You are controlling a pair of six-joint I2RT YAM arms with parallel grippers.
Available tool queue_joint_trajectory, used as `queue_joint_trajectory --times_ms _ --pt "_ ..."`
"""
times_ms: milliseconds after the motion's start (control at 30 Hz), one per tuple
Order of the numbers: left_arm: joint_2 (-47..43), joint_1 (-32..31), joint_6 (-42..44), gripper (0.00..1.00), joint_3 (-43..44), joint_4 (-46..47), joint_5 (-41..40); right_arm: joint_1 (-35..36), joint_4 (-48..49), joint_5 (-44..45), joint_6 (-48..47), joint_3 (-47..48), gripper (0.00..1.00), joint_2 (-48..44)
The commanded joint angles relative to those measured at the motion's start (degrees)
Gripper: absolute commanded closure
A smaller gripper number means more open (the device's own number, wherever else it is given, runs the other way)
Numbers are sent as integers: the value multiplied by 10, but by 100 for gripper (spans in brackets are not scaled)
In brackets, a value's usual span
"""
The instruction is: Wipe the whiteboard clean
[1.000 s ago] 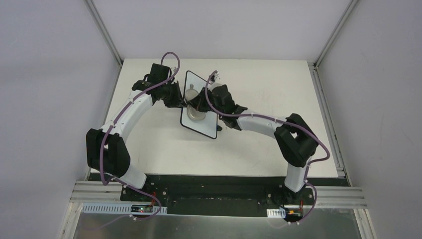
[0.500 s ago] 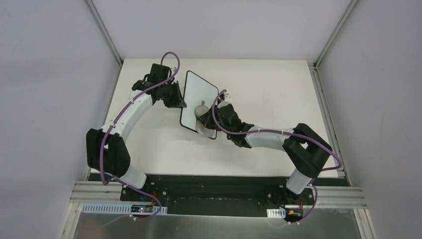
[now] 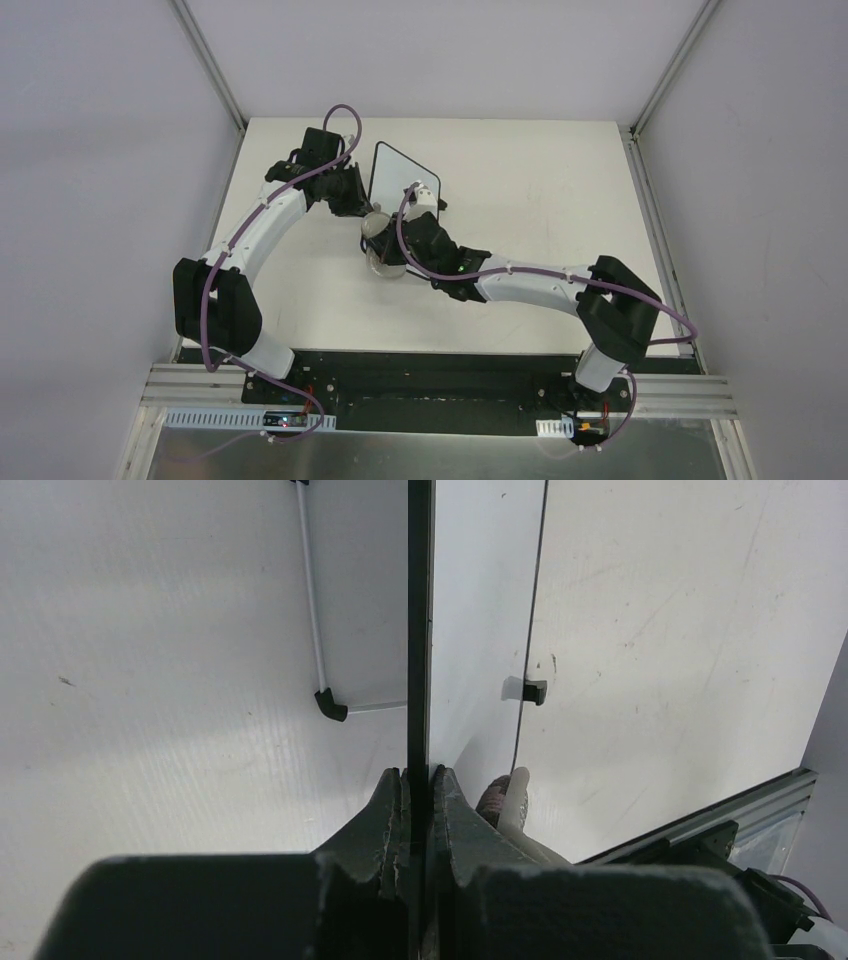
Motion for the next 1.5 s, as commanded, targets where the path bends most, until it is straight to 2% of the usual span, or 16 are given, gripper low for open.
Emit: queue_joint_trajectory --times_ms 0,367,500,600,767,900,1033,1167,1367,1467 --pt "21 -31 2 100 -15 -40 28 19 9 -38 0 -14 100 -1" --pt "18 -31 6 100 -14 -43 22 -66 41 -12 118 -249 100 -42" --pt "18 -31 6 100 -13 -43 23 -100 77 -44 160 -307 100 -60" --pt "20 -31 4 100 -14 -42 24 -89 36 -31 136 -272 100 -60" --pt "21 -32 3 100 -14 -41 24 -30 -28 -8 80 -148 100 -42" --pt "22 -32 3 100 -14 -42 23 32 -39 -5 47 -55 100 -38" --pt "22 -31 4 100 -13 -42 24 54 -34 -11 15 4 100 -37" --pt "23 -31 3 100 -14 -42 24 34 -24 -4 13 -4 100 -37" --pt "28 -32 6 100 -7 -50 17 -49 -7 -38 82 -116 100 -53" --pt "27 -32 11 100 -1 -60 5 -60 -38 -1 79 -170 100 -107"
